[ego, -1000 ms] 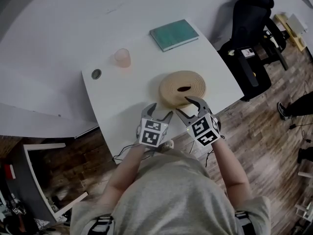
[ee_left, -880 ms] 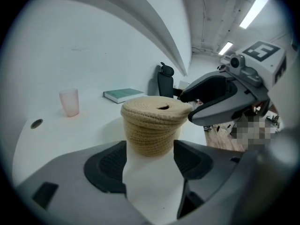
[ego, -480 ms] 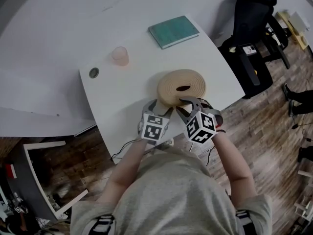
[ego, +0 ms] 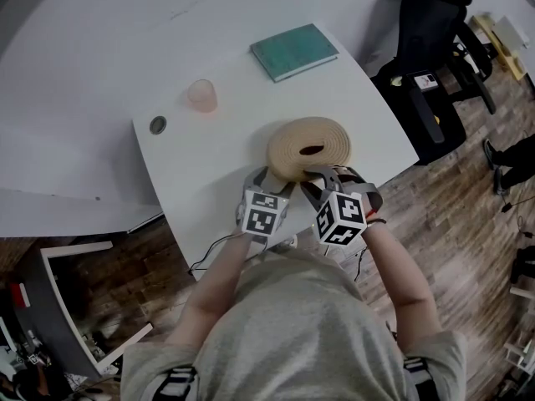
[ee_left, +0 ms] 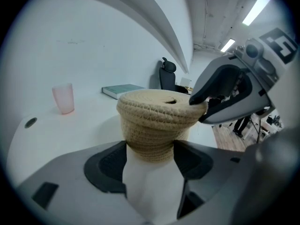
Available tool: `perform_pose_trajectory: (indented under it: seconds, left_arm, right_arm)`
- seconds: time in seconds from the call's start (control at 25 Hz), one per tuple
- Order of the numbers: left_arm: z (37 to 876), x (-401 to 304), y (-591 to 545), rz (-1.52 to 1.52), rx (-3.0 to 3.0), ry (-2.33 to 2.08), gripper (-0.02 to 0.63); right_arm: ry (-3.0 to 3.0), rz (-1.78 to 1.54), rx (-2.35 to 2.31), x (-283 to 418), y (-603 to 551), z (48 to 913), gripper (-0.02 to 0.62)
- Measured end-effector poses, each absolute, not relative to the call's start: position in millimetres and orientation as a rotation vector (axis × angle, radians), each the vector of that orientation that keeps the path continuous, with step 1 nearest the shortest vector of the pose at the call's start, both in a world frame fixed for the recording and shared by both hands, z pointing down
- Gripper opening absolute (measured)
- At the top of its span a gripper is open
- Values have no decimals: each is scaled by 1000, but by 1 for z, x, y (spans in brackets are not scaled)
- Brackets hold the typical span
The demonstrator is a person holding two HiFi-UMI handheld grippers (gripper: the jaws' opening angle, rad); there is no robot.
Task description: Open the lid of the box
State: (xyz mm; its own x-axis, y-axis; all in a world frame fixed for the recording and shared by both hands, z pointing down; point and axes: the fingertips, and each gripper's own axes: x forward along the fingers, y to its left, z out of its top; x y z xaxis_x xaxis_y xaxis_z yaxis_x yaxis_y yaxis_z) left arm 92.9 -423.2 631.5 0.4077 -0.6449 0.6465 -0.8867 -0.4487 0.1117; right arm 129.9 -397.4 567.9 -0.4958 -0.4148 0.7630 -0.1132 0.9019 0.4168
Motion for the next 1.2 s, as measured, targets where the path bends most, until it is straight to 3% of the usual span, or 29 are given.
perform_pose_trajectory:
  seconds: [1.2]
  left_arm:
    - [630, 92, -423, 739, 2212, -1330, 287]
  right_arm:
    - [-2149, -428, 427, 133, -405, 529, 75]
